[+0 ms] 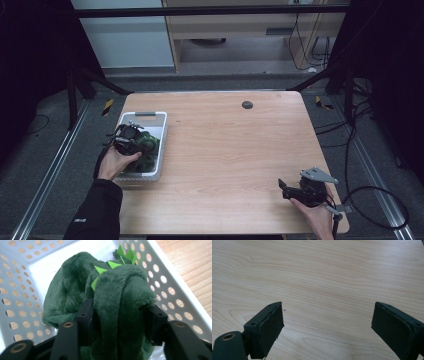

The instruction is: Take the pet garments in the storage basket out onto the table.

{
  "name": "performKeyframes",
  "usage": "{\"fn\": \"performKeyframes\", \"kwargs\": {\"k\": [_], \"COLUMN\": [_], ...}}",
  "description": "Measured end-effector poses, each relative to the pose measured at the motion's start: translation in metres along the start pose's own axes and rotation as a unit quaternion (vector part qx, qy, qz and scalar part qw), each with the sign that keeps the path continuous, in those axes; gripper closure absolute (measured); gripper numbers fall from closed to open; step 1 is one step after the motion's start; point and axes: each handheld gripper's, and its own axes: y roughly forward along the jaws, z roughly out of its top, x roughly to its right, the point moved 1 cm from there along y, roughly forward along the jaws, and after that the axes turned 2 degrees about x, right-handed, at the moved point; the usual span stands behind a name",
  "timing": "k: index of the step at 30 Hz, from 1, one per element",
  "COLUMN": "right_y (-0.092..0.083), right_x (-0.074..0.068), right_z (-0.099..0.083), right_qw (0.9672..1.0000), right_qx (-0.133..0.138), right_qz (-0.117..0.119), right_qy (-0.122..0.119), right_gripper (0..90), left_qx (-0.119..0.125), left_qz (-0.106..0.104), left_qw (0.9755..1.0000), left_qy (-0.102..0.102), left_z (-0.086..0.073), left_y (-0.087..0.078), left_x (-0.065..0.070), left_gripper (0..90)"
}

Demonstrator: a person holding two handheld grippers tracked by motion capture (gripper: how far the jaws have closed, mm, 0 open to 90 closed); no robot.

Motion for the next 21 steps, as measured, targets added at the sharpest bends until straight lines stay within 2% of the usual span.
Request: {"fn": "performKeyframes", "kwargs": {"k": [6, 7, 13, 21], "right_y": [0.0003, 0.0005, 0.0008, 0.001], "right_x": [-0.0003, -0.0008, -0.0008, -0.0016], "right_z": [0.0002, 0.0003, 0.0003, 0.0003], "right_qw": [1.0, 1.0, 1.0, 1.0], "right_qx": [-0.001, -0.001, -0.002, -0.004], "right_qz": [0.0, 0.001, 0.002, 0.004], "right_qy": [-0.002, -0.001, -0.003, -0.003], "right_gripper": [10.3, 10.2, 10.2, 10.1], "left_qx": [-0.008, -0.009, -0.027, -0.023], "left_qz": [-0.002, -0.001, -0.001, 0.002], "left_qw": [1.0, 1.0, 0.9996, 0.9997], "left_qy": [-0.001, -0.001, 0.002, 0.009], "left_z": [-0.0004, -0.0004, -0.0005, 0.0006], "left_y": [0.0016, 0.0019, 0.0049, -0.0028], "left_x": [-0.0015, -0.0012, -0.0004, -0.0008], "left_gripper": [58.3, 63.0, 74.1, 78.8]}}
